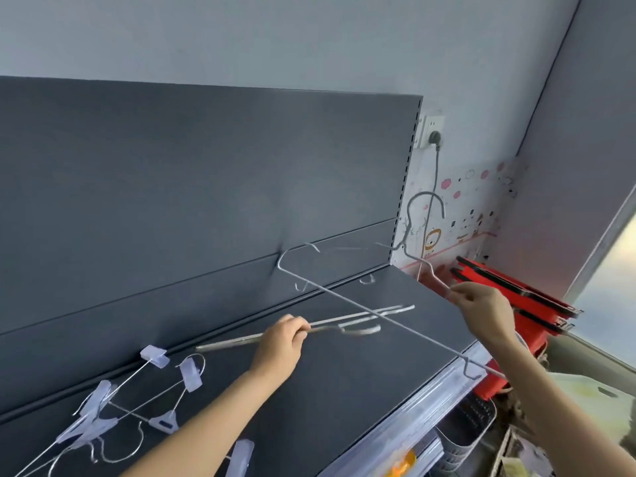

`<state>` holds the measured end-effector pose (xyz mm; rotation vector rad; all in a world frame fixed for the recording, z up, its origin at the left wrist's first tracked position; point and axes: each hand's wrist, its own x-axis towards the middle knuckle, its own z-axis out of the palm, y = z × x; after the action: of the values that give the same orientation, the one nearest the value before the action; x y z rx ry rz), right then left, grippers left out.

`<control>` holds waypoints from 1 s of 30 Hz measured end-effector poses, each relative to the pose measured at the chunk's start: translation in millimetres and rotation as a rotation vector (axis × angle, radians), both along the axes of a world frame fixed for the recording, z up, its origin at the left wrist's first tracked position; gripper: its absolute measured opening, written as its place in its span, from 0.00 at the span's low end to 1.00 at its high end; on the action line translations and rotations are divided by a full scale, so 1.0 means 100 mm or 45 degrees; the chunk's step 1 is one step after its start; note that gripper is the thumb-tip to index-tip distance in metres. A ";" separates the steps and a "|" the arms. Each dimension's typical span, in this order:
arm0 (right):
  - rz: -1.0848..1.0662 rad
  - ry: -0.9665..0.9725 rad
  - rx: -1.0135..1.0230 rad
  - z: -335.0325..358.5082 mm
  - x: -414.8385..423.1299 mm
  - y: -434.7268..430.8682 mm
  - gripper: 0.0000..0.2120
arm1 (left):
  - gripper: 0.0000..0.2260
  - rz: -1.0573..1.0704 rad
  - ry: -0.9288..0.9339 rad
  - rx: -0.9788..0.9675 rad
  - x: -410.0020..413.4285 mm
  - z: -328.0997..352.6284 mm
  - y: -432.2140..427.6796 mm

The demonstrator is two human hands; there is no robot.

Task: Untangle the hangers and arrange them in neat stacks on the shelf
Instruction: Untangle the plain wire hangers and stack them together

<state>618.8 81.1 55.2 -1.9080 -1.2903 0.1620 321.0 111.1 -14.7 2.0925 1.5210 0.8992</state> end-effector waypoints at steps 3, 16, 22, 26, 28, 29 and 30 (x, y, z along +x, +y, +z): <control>-0.101 -0.098 0.182 0.35 0.05 -0.21 0.06 | 0.07 -0.019 -0.105 0.076 0.17 0.25 -0.01; -0.068 -0.006 0.339 0.85 0.00 -0.75 0.06 | 0.09 -0.059 -0.207 0.375 0.02 1.27 -0.34; 0.334 0.067 0.208 0.79 -0.73 -0.57 0.04 | 0.13 0.211 -0.075 0.435 -0.85 1.40 -0.77; 0.701 -0.043 0.073 0.72 -1.57 -0.49 0.04 | 0.10 0.459 0.016 0.453 -1.47 1.41 -1.20; 0.869 -0.120 0.040 0.72 -2.03 -0.53 0.05 | 0.09 0.591 0.061 0.481 -1.81 1.41 -1.46; 0.948 -0.135 0.036 0.73 -2.25 -0.57 0.06 | 0.09 0.657 0.090 0.504 -1.98 1.40 -1.59; 1.030 -0.125 0.034 0.75 -2.46 -0.61 0.08 | 0.09 0.721 0.119 0.529 -2.16 1.40 -1.73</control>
<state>372.6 19.9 130.4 -1.2829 -2.0560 0.4581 105.3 -61.6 125.1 2.0080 2.1896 1.4353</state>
